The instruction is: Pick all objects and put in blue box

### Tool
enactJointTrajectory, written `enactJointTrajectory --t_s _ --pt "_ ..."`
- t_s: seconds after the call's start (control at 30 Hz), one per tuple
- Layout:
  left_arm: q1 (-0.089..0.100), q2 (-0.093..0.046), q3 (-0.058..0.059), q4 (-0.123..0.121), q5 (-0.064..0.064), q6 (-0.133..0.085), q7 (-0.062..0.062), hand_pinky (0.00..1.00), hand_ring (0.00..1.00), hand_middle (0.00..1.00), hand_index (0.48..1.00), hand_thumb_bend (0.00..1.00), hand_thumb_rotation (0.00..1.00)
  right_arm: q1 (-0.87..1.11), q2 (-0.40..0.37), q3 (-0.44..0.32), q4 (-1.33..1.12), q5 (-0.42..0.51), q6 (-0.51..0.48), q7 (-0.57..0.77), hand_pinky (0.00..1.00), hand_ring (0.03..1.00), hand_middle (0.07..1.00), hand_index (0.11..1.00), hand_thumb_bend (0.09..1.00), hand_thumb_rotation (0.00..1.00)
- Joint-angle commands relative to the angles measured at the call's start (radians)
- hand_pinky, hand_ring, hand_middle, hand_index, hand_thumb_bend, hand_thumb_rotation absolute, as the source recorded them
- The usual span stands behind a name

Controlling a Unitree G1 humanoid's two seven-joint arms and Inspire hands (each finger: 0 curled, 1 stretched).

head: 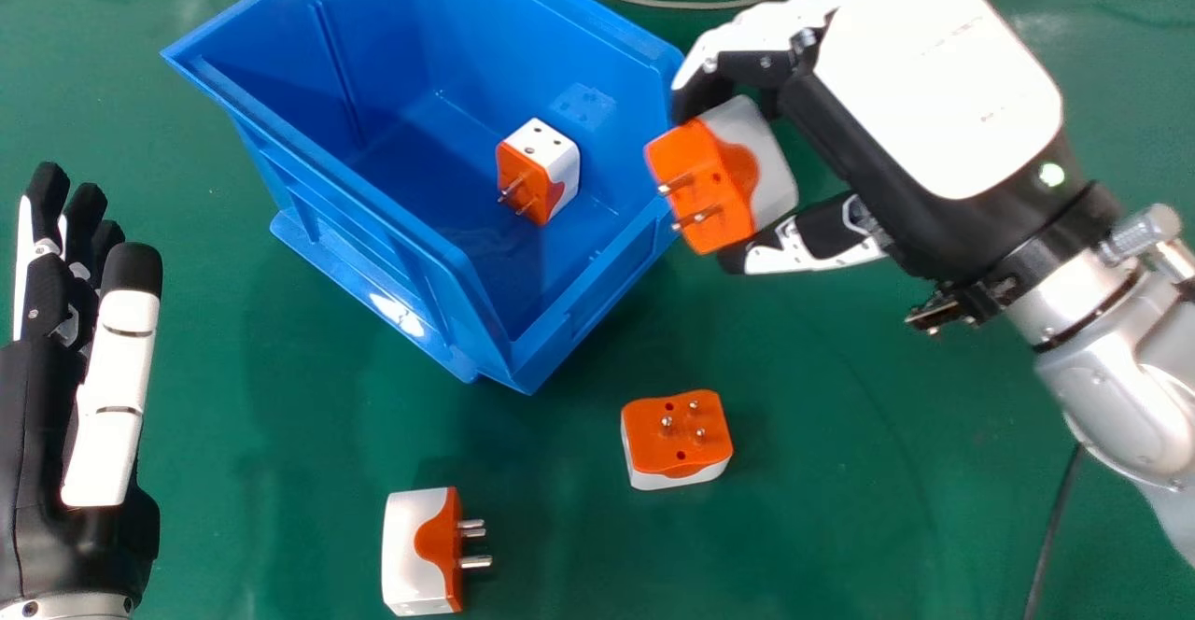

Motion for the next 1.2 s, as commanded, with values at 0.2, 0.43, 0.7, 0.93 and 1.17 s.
enactJointTrajectory --t_s 0.2,0.43,0.7,0.93,1.17 --pt "-0.007 0.01 0.007 -0.019 -0.003 -0.011 0.006 0.99 0.99 0.99 0.993 0.62 0.74 -0.122 0.098 0.063 0.023 -0.036 -0.012 0.04 0.31 0.429 0.535 0.515 0.49 0.0" --pt "-0.016 0.023 0.015 -0.013 -0.001 -0.019 -0.001 0.99 0.99 0.99 0.991 0.61 0.74 -0.221 0.194 0.114 0.132 -0.068 -0.003 0.03 0.29 0.418 0.529 0.524 0.488 0.0" --pt "-0.024 0.03 0.016 -0.006 0.001 -0.019 -0.007 0.99 1.0 0.99 0.995 0.6 0.75 -0.365 0.297 0.187 0.353 -0.1 0.005 0.0 0.28 0.41 0.529 0.53 0.486 0.0" --pt "-0.019 0.024 0.009 -0.019 0.005 -0.004 0.002 0.98 0.99 0.99 0.988 0.61 0.75 -0.497 0.36 0.239 0.572 -0.12 0.022 -0.002 0.29 0.428 0.536 0.518 0.487 0.0" --pt "-0.005 0.011 0.0 -0.03 0.006 0.0 0.013 0.98 0.99 0.98 0.977 0.62 0.75 -0.653 0.41 0.323 0.821 -0.216 0.062 -0.107 0.3 0.43 0.537 0.494 0.491 0.0"
